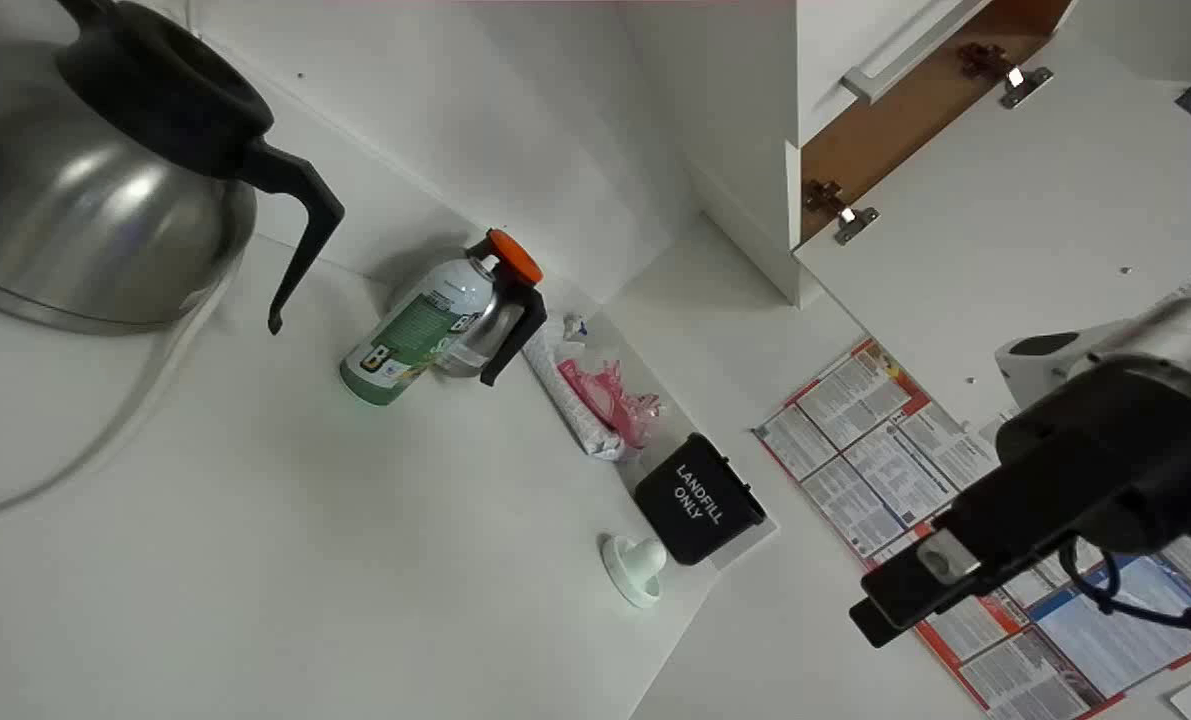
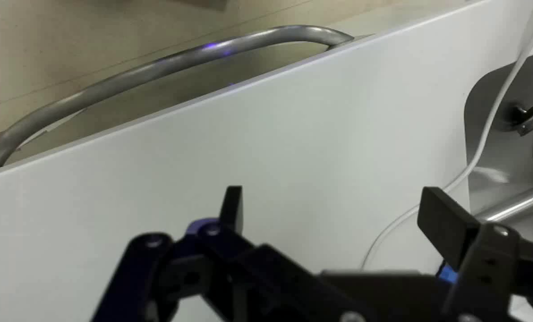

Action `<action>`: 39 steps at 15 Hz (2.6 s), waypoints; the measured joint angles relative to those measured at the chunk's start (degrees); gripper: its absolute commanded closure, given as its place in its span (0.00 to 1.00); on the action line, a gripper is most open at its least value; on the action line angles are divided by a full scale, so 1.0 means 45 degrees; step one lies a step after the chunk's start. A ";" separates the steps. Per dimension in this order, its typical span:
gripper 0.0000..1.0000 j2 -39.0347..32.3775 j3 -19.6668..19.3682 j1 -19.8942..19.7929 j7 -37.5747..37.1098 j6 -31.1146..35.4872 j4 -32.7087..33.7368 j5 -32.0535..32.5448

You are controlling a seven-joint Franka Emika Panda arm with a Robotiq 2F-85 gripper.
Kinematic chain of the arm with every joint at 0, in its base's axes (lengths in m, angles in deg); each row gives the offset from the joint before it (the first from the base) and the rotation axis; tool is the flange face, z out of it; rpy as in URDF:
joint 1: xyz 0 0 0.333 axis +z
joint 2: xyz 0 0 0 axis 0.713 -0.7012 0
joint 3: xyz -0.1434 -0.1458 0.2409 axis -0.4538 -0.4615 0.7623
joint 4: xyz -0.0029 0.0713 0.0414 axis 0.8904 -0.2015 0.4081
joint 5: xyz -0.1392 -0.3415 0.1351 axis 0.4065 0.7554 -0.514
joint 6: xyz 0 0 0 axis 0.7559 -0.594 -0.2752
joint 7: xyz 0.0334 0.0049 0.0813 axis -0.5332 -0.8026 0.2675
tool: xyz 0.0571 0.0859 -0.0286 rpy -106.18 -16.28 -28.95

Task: Close the upper cabinet door

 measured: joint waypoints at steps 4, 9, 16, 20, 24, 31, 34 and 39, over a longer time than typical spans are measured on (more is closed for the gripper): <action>0.00 0.0001 0.0000 0.0000 0.0001 0.0000 0.0001 0.0000; 0.00 0.0051 0.0000 -0.0091 0.0001 0.0030 0.0001 0.0001; 0.00 0.2549 -0.0908 -0.1449 -0.0471 0.0265 -0.0413 -0.0003; 0.00 0.4707 -0.1516 -0.2557 -0.0774 0.0268 -0.0709 0.0109; 0.00 0.6268 -0.2137 -0.3870 -0.0850 0.0610 -0.0702 0.0547; 0.00 0.6531 -0.2512 -0.4917 -0.1003 0.1661 -0.0691 0.0985; 0.00 0.6514 -0.2608 -0.4977 -0.1006 0.2167 -0.0679 0.1001; 0.00 0.5972 -0.4364 -0.5896 -0.1229 0.3636 0.0444 0.1139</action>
